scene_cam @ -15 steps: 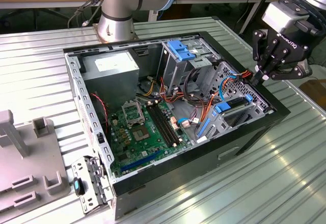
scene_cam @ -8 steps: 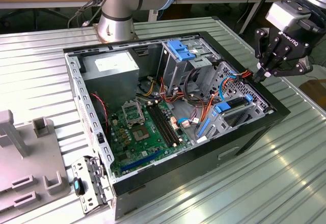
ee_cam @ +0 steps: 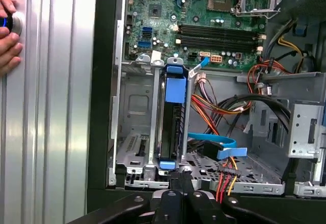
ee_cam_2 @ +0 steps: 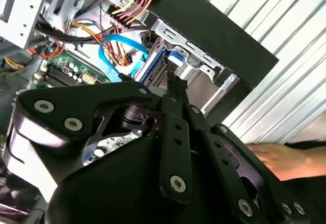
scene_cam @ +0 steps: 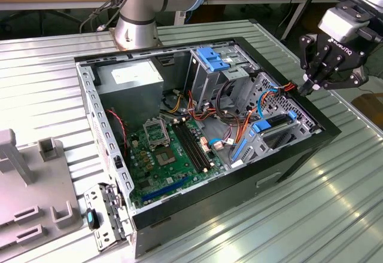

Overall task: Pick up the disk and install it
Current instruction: 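Insert the first disk wire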

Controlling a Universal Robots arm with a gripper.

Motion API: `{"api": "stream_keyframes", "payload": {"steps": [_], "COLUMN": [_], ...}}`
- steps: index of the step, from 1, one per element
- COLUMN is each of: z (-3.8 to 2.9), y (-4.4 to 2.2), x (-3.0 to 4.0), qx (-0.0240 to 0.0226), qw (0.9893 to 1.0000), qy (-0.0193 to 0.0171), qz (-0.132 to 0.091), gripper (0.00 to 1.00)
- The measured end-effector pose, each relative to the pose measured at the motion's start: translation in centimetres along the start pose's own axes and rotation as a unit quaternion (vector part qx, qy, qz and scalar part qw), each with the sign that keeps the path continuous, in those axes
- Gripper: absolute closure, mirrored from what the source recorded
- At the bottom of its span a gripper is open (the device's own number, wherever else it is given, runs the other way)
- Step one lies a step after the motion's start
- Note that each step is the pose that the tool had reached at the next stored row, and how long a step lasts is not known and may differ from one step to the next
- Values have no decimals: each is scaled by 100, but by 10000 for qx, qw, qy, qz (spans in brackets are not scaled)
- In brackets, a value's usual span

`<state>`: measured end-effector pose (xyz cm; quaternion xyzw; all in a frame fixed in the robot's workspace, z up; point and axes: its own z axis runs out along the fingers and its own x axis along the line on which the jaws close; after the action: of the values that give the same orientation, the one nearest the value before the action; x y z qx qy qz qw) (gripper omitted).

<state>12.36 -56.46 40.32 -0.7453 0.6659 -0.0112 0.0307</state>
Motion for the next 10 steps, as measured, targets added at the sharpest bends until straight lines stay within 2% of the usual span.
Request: {"api": "stream_keyframes", "payload": {"steps": [2,3,10], "z": [11,20,35], "y": [0,-1,-52], "x": [0,1,-2], "qx": [-6,-10,-21], "qw": [9997,9992,9962], "qy": [-13,-25,-53], "qz": [-224,-409,-866], "gripper": [89,89,89]}}
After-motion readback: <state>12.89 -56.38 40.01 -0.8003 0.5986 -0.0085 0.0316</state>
